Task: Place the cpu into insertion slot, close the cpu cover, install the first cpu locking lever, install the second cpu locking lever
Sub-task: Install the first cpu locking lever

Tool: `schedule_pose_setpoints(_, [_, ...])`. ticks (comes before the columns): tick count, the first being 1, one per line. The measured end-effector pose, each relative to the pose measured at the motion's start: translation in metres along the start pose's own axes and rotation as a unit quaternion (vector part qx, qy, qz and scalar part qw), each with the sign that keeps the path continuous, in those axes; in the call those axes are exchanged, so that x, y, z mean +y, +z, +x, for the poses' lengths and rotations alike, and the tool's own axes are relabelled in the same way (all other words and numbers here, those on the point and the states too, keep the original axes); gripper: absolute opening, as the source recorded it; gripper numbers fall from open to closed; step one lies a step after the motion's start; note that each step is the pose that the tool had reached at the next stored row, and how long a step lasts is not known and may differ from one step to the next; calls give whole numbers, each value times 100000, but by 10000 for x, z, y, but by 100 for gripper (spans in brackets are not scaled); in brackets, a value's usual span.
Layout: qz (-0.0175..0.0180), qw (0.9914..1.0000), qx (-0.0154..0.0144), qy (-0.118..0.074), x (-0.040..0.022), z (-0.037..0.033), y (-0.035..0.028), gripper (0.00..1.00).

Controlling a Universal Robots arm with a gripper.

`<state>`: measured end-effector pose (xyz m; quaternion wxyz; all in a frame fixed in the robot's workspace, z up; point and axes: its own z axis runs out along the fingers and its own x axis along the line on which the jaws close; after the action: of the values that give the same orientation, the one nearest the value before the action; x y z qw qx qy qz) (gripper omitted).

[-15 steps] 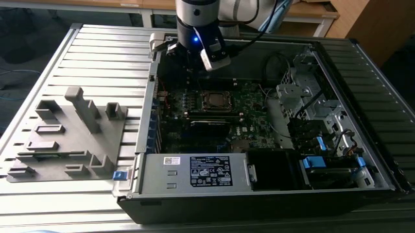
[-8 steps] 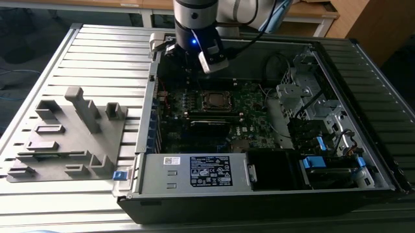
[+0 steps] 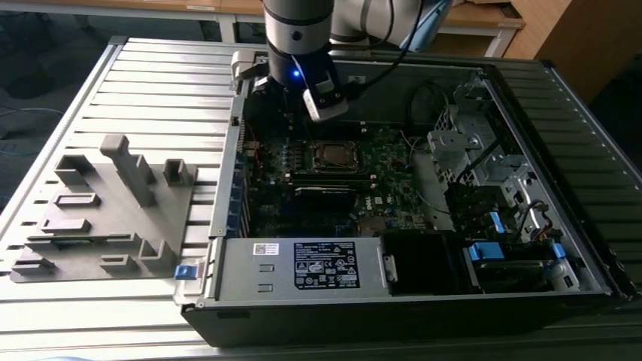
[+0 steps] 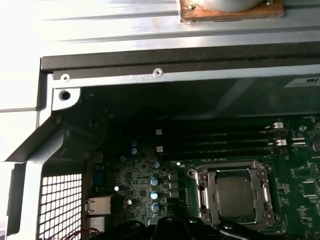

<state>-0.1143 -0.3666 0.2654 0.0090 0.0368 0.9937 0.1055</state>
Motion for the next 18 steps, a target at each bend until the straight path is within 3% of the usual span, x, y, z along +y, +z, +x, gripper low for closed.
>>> schedule_pose_setpoints(6, [8, 100000, 7, -1, -4, 15, 11, 11])
schedule_pose_setpoints(11, [-343, 99999, 23, 14, 3, 18, 16, 11])
schedule_pose_setpoints(18, [-355, 99999, 24, 9, 85, 32, 52, 11])
